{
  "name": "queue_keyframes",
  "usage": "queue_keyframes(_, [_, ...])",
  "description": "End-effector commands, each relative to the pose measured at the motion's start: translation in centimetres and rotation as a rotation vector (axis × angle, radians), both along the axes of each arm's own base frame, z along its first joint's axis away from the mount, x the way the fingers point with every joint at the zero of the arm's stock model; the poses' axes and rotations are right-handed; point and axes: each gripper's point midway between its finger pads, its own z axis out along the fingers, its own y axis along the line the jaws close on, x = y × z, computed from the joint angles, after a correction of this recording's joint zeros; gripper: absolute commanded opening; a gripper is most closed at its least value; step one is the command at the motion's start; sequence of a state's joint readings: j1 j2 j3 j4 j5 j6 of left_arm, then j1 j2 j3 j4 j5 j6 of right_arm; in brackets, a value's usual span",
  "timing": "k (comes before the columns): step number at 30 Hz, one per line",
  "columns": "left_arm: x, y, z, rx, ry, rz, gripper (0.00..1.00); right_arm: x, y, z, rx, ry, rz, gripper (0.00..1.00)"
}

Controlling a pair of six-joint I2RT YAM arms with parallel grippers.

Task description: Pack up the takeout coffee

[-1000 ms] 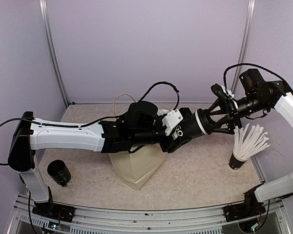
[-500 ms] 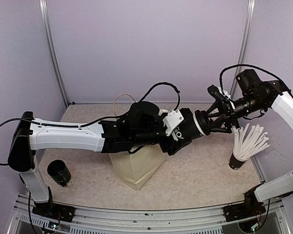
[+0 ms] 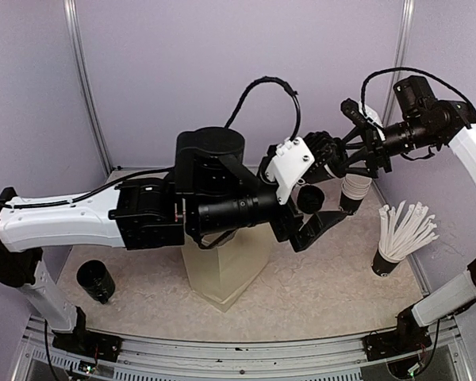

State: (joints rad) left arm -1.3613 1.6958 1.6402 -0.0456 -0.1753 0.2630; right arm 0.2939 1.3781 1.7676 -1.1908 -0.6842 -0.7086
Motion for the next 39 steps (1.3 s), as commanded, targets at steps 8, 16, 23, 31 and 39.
queue_keyframes(8, [5.9, 17.2, 6.4, -0.126, 0.155, 0.511, 0.98, 4.2, 0.6, 3.6, 0.032, -0.121, -0.048, 0.66])
queue_keyframes(16, [9.5, 20.9, 0.9, -0.076, 0.415, 0.531, 0.91, 2.7, 3.8, 5.9, 0.081, -0.159, 0.083, 0.65])
queue_keyframes(23, [11.3, 20.9, -3.7, 0.036, 0.551, 0.583, 0.79, 0.1, 7.2, 5.6, 0.061, -0.172, 0.181, 0.64])
queue_keyframes(31, [12.1, 21.4, -8.2, 0.136, 0.700, 0.594, 0.61, -1.7, 8.1, 4.4, 0.022, -0.168, 0.212, 0.64])
queue_keyframes(39, [11.7, 20.0, -10.6, 0.220, 0.788, 0.514, 0.44, -1.3, 8.8, 2.8, -0.033, -0.161, 0.215, 0.64])
